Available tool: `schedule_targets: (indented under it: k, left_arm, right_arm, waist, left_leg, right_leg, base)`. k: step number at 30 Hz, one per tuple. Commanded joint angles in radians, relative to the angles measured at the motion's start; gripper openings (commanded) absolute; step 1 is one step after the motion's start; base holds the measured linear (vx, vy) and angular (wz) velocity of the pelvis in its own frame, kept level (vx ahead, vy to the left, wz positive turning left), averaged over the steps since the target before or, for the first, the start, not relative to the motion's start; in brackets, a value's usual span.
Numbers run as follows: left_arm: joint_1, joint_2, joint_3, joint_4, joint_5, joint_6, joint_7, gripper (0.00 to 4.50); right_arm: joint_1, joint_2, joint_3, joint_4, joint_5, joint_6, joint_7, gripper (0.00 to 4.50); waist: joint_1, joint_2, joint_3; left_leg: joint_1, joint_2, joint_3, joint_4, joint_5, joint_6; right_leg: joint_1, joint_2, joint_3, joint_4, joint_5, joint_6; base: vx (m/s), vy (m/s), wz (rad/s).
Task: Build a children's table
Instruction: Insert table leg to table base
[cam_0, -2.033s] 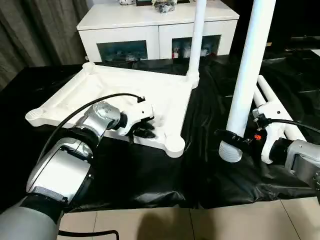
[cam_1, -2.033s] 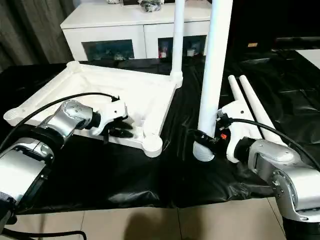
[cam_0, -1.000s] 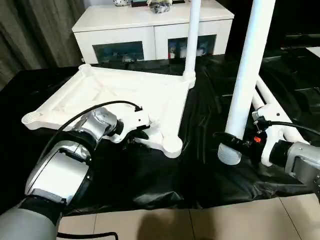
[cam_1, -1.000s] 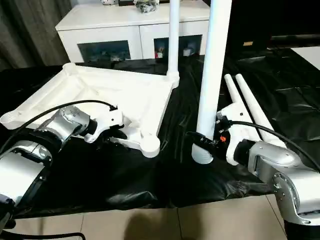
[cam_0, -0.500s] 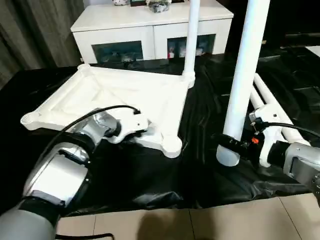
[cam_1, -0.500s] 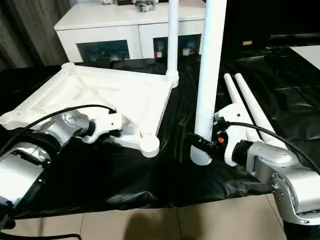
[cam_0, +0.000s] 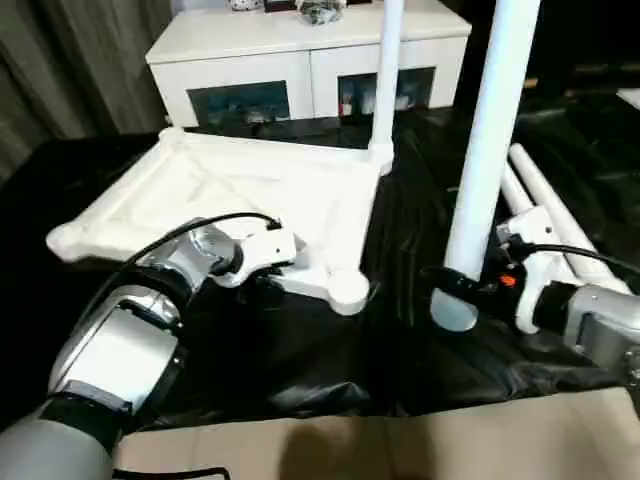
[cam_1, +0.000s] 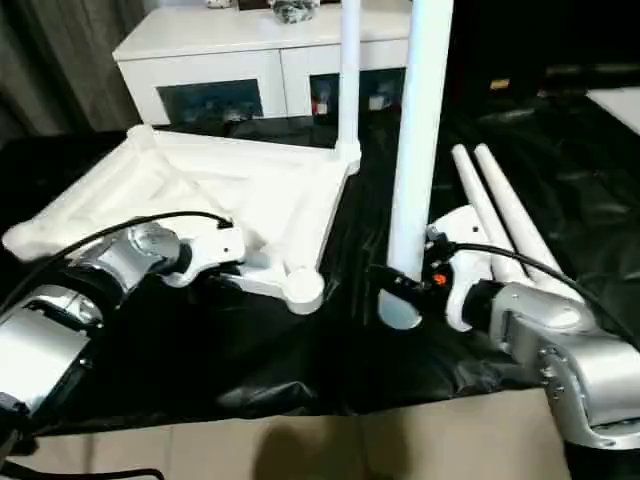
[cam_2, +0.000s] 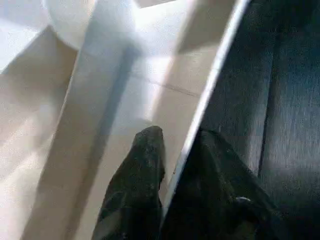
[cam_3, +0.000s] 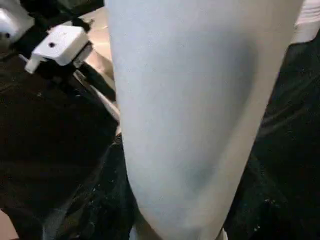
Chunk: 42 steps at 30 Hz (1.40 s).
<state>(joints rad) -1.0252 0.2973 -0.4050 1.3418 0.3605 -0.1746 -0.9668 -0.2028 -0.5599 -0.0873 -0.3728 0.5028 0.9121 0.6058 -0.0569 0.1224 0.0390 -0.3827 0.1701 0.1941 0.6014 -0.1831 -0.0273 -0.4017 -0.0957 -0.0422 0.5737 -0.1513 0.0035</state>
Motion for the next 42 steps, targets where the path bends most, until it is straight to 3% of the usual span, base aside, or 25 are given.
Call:
schedule_targets:
  k: [1,8,9,11,12,13,16,23,27,28,31,36,37,38,42]
  left_arm:
    - [0.004,0.01,0.022,0.004,-0.001,0.02,0.042,0.93]
    - [0.003,0.011,0.04,0.006,-0.007,0.047,0.059,0.6]
    - [0.004,0.01,0.044,0.006,-0.011,0.05,0.061,0.55]
    - [0.005,0.009,0.049,0.006,-0.015,0.058,0.066,0.45]
    - [0.005,0.008,0.051,0.006,-0.017,0.063,0.065,0.43]
    - [0.006,0.007,0.053,0.005,-0.02,0.067,0.063,0.41]
    - [0.008,0.003,0.063,0.001,-0.031,0.08,0.06,0.27]
    - [0.024,-0.002,0.076,-0.023,-0.033,0.107,0.087,0.12]
    - [0.041,-0.002,0.089,-0.047,-0.041,0.113,0.091,0.04]
    - [0.047,-0.001,0.091,-0.057,-0.041,0.114,0.092,0.04]
    - [0.062,0.002,0.099,-0.084,-0.05,0.105,0.094,0.02]
    - [0.091,0.022,0.102,-0.137,-0.062,0.101,0.048,0.01]
    - [0.095,0.026,0.105,-0.143,-0.063,0.105,0.043,0.01]
    - [0.099,0.031,0.104,-0.151,-0.061,0.108,0.031,0.01]
    - [0.112,0.053,0.102,-0.182,-0.06,0.122,0.013,0.0]
  right_arm:
    - [-0.008,0.0,-0.008,-0.032,0.008,0.002,-0.013,1.87]
    - [-0.002,0.0,-0.006,-0.029,0.006,-0.001,-0.015,1.87]
    - [-0.003,0.0,-0.004,-0.027,0.006,-0.002,-0.016,1.87]
    - [-0.007,0.0,0.0,-0.022,0.006,-0.005,-0.017,1.87]
    - [-0.01,0.0,0.002,-0.019,0.006,-0.006,-0.018,1.87]
    - [-0.012,0.0,0.005,-0.017,0.004,-0.007,-0.018,1.87]
    - [-0.015,0.0,0.011,-0.01,-0.001,-0.008,-0.02,1.87]
    - [-0.04,0.016,0.026,0.031,-0.027,-0.023,-0.042,1.87]
    - [-0.068,0.032,0.04,0.074,-0.047,-0.042,-0.055,1.87]
    - [-0.08,0.039,0.047,0.092,-0.054,-0.049,-0.061,1.87]
    - [-0.103,0.054,0.059,0.121,-0.062,-0.064,-0.07,1.87]
    - [-0.139,0.097,0.091,0.162,-0.082,-0.096,-0.071,1.87]
    - [-0.142,0.103,0.095,0.164,-0.085,-0.101,-0.072,1.87]
    - [-0.146,0.109,0.096,0.17,-0.085,-0.107,-0.073,1.87]
    - [-0.154,0.124,0.105,0.193,-0.09,-0.129,-0.07,1.87]
  waist:
    - [-0.002,-0.019,-0.062]
    - [-0.026,-0.016,-0.062]
    - [-0.027,-0.021,-0.062]
    - [-0.031,-0.017,-0.061]
    - [-0.033,-0.017,-0.061]
    - [-0.035,-0.024,-0.061]
    - [-0.043,-0.022,-0.06]
    - [-0.046,-0.025,-0.059]
    - [-0.039,-0.035,-0.061]
    - [-0.038,-0.032,-0.061]
    - [-0.031,-0.044,-0.06]
    - [-0.013,-0.031,-0.062]
    - [-0.007,-0.019,-0.062]
    - [-0.001,-0.025,-0.065]
    - [0.015,-0.024,-0.066]
  left_leg:
    - [0.013,0.034,-0.029,-0.069,-0.304,0.059]
    - [0.009,0.034,-0.032,-0.067,-0.298,0.075]
    - [0.008,0.033,-0.031,-0.067,-0.3,0.076]
    - [0.009,0.034,-0.032,-0.067,-0.307,0.075]
    - [0.009,0.034,-0.032,-0.068,-0.31,0.074]
    - [0.008,0.033,-0.032,-0.068,-0.31,0.075]
    - [0.007,0.033,-0.033,-0.068,-0.312,0.077]
    - [0.006,0.032,-0.034,-0.067,-0.309,0.079]
    - [0.003,0.033,-0.033,-0.068,-0.292,0.086]
    - [0.005,0.032,-0.032,-0.066,-0.287,0.086]
    - [0.005,0.034,-0.031,-0.067,-0.283,0.089]
    - [0.006,0.039,-0.03,-0.069,-0.256,0.093]
    - [0.005,0.039,-0.031,-0.07,-0.255,0.089]
    - [0.006,0.039,-0.03,-0.069,-0.251,0.085]
    - [0.006,0.038,-0.03,-0.07,-0.233,0.081]
  right_leg:
    - [0.05,-0.042,0.017,-0.08,-0.328,-0.213]
    - [0.049,-0.039,0.01,-0.083,-0.363,-0.197]
    - [0.049,-0.039,0.01,-0.084,-0.367,-0.197]
    - [0.048,-0.04,0.01,-0.085,-0.382,-0.194]
    - [0.047,-0.039,0.009,-0.085,-0.383,-0.194]
    - [0.048,-0.04,0.009,-0.085,-0.388,-0.192]
    - [0.047,-0.041,0.009,-0.085,-0.4,-0.19]
    - [0.045,-0.041,0.008,-0.087,-0.424,-0.184]
    - [0.046,-0.044,0.009,-0.083,-0.394,-0.196]
    - [0.046,-0.045,0.009,-0.083,-0.395,-0.2]
    - [0.045,-0.044,0.01,-0.081,-0.393,-0.203]
    - [0.046,-0.045,0.013,-0.073,-0.312,-0.225]
    - [0.048,-0.045,0.012,-0.071,-0.294,-0.229]
    - [0.048,-0.046,0.013,-0.069,-0.269,-0.236]
    - [0.052,-0.047,0.013,-0.062,-0.224,-0.253]
  base:
    - [0.0,0.0,0.0]
    - [0.0,0.0,0.0]
    - [0.0,0.0,0.0]
    - [0.0,0.0,0.0]
    - [0.0,0.0,0.0]
    - [0.0,0.0,0.0]
    - [0.0,0.0,0.0]
    - [0.0,0.0,0.0]
    - [0.0,0.0,0.0]
    - [0.0,0.0,0.0]
    - [0.0,0.0,0.0]
    - [0.0,0.0,0.0]
    - [0.0,0.0,0.0]
    - [0.0,0.0,0.0]
    - [0.0,0.0,0.0]
